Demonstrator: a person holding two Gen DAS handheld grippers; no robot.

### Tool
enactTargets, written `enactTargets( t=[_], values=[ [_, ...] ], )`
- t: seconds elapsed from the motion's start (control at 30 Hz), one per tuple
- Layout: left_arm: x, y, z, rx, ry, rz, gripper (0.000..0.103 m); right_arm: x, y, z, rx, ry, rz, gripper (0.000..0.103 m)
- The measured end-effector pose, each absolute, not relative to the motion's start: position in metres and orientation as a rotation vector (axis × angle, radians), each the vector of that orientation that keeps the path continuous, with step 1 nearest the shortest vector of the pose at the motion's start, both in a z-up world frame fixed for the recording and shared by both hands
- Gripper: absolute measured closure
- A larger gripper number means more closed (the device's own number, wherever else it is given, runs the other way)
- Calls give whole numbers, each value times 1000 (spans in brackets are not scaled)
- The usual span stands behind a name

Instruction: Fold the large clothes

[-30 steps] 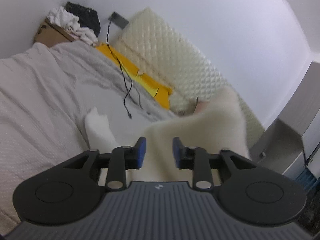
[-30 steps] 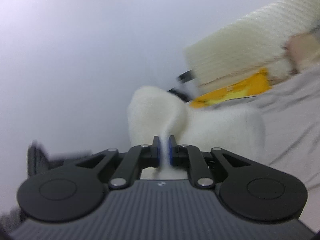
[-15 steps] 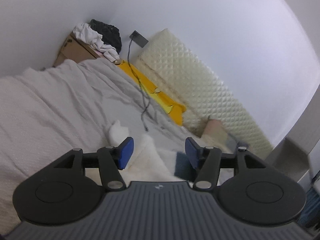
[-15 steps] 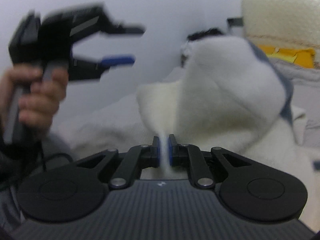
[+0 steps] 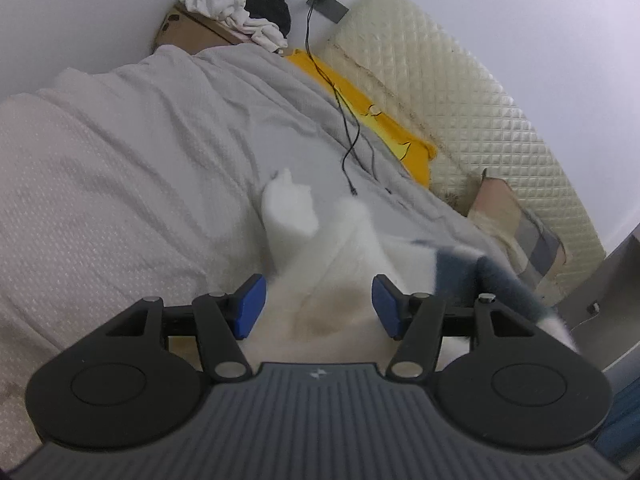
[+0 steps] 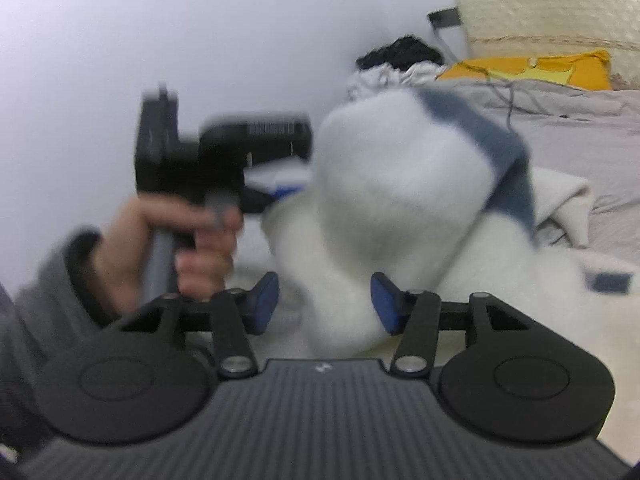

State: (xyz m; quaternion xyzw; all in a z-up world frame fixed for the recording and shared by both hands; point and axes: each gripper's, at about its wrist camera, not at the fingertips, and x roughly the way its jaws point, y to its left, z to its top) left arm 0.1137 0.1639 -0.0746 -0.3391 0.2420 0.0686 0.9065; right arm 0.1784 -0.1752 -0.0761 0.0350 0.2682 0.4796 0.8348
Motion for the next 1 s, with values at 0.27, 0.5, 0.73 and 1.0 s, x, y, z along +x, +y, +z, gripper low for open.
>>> enactTargets(
  t=[0.27,0.5,0.73,1.0],
  values=[
    [124,178,-101,-802,559,136,34,189,-221,-63,289,543,946,49],
    [116,187,-116,-927,579,74,45,196,-255,-48,457,498,842,11],
    [96,171,-101,-857,486,-32,82,236,-217,-6,252,565,730,12],
    [73,161,-85,-844,356,-239,85,310,-161,-26,146,789,604,14]
  ],
)
